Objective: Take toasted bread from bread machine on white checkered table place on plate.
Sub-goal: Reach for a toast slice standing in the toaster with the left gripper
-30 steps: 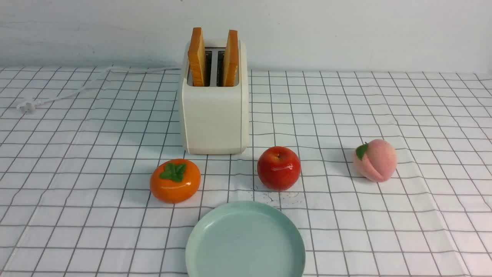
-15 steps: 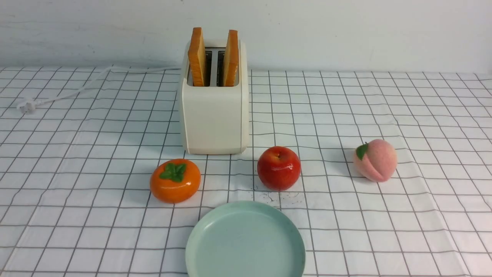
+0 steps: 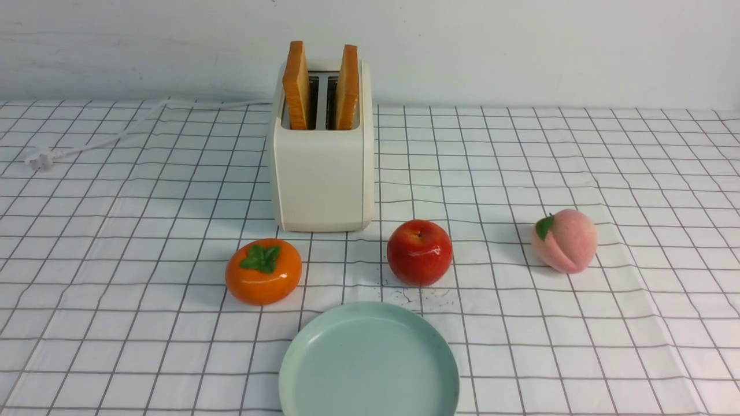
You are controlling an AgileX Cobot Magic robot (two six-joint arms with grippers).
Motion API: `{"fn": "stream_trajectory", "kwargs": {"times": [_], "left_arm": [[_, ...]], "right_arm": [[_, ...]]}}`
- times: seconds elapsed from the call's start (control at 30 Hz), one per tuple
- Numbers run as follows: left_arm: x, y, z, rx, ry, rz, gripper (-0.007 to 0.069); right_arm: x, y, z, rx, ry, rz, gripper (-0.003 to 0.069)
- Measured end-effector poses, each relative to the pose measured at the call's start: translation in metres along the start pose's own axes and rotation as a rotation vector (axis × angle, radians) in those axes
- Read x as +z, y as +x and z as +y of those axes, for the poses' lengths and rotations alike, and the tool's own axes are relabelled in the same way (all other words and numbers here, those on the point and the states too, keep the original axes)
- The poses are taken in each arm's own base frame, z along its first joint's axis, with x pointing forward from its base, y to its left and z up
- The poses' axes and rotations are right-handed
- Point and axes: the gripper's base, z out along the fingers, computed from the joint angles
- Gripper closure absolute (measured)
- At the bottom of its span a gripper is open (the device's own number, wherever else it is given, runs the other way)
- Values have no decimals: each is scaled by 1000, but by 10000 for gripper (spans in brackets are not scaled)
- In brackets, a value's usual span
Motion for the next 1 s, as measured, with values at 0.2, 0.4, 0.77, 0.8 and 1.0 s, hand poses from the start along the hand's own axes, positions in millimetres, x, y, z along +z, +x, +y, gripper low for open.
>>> {"fn": "stream_trajectory", "kwargs": {"times": [0.2,0.4,0.77,0.8,1.0], "left_arm": [[0,-1,0,0,3,-14,389],[0,-2,-1,0,6,-27,389],[-1,-12,-3,-28,38,-137,387],[-1,-13,-3,-30,40,-143,387],[-6,-33,-7,-108,99,-367,387]], "right_arm": [[0,0,0,0,0,0,419],[0,0,0,0,0,0,419],[0,0,0,0,0,0,419],[0,0,0,0,0,0,419],[0,0,-1,-26,10,-3,419]]}}
